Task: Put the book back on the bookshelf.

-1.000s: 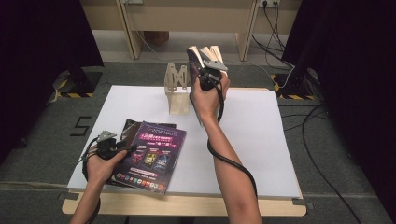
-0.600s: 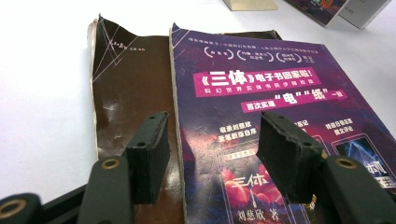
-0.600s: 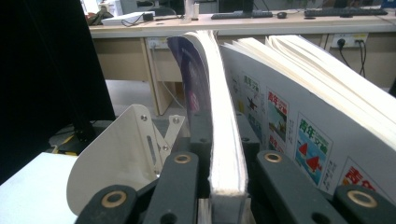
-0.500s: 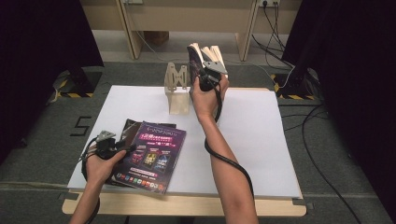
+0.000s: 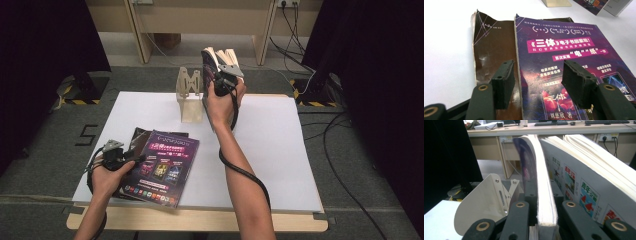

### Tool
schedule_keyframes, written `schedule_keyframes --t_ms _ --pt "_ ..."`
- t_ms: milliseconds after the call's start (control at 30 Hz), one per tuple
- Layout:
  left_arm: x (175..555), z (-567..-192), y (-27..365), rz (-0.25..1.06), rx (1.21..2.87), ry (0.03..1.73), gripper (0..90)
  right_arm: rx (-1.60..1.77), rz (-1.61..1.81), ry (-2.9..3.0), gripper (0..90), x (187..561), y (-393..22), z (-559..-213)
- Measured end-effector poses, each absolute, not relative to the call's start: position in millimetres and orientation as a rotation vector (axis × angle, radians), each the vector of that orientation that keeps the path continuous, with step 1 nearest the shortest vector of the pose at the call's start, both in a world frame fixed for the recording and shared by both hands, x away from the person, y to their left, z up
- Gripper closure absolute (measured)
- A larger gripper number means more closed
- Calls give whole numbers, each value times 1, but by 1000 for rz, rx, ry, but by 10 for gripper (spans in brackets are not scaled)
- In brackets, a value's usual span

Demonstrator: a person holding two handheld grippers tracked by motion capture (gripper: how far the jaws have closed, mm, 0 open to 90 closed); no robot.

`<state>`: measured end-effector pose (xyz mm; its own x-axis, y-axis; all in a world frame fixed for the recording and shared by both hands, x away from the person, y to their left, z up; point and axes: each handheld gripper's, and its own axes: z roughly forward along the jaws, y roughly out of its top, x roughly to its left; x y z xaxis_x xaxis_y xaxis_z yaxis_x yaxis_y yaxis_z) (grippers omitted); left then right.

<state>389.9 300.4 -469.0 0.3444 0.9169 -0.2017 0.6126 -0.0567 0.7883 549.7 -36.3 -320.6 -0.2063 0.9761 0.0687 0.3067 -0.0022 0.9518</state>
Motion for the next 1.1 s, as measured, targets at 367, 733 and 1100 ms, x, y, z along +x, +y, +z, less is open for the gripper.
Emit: schedule_keyframes --t_ms 367,733,1100 --pt "390 -469 300 455 1769 1360 423 1345 1221 1613 781 537 -41 -316" --pt "389 -469 300 458 1770 1360 423 1385 1260 1624 743 528 -45 -320" --pt "390 -469 300 458 1766 1367 423 1380 1275 1622 717 520 -49 -324"
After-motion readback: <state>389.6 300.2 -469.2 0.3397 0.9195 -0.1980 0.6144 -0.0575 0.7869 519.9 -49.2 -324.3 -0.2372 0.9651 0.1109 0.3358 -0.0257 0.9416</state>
